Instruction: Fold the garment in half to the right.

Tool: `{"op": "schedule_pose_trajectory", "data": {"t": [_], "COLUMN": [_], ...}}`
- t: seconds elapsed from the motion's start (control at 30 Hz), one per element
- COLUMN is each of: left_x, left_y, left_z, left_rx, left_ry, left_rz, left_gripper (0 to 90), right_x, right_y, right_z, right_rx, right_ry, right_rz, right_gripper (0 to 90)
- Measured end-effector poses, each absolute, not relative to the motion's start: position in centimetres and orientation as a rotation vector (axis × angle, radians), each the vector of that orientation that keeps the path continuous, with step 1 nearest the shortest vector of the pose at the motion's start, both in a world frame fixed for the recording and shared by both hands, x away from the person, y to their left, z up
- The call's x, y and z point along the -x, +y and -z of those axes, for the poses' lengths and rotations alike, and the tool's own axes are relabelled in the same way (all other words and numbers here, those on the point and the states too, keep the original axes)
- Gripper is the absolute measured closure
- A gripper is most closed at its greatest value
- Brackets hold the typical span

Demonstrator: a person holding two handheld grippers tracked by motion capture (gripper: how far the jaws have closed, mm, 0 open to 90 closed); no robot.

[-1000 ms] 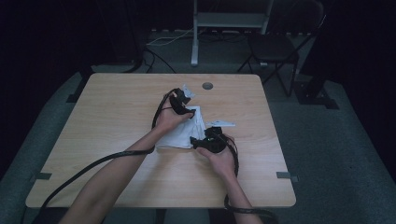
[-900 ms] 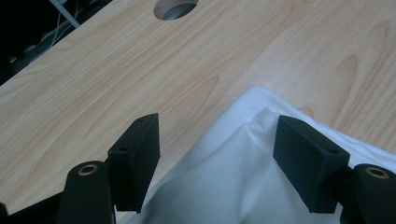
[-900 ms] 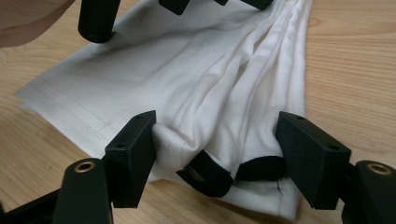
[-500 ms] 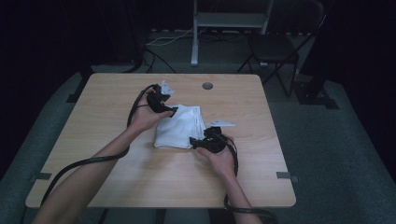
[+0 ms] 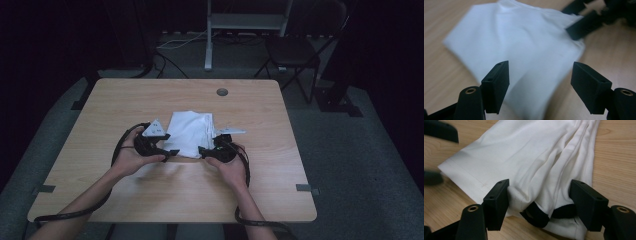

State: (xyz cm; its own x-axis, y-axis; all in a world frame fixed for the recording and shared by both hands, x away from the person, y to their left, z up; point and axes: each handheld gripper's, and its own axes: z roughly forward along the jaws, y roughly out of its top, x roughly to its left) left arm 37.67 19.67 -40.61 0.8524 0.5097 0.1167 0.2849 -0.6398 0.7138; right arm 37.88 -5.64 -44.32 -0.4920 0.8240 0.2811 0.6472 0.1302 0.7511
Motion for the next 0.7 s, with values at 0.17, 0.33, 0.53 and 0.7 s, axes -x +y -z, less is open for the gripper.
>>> {"op": "schedule_pose_trajectory", "data": {"t": [0.17,0.33,0.53,0.7], "left_x": [-38.0,-38.0,-37.1,-36.7], "left_y": [20.1,21.1,22.7,24.4], "left_z": [41.5,41.7,41.8,41.1], "left_rx": [-2.32,-2.317,-2.319,-2.31], "left_ry": [0.607,0.643,0.675,0.696], "left_rz": [-0.393,-0.371,-0.379,-0.365], "left_gripper": [30.6,30.6,30.6,30.6], "right_x": [-38.3,-38.7,-38.6,-38.4], "right_y": [-5.0,-3.9,-2.2,-0.9], "right_z": [44.3,44.3,44.3,44.1], "right_rx": [-1.455,-1.443,-1.411,-1.38], "right_ry": [2.203,2.218,2.257,2.326], "right_rz": [-1.298,-1.304,-1.316,-1.327], "right_gripper": [33.1,33.2,33.3,33.9]}}
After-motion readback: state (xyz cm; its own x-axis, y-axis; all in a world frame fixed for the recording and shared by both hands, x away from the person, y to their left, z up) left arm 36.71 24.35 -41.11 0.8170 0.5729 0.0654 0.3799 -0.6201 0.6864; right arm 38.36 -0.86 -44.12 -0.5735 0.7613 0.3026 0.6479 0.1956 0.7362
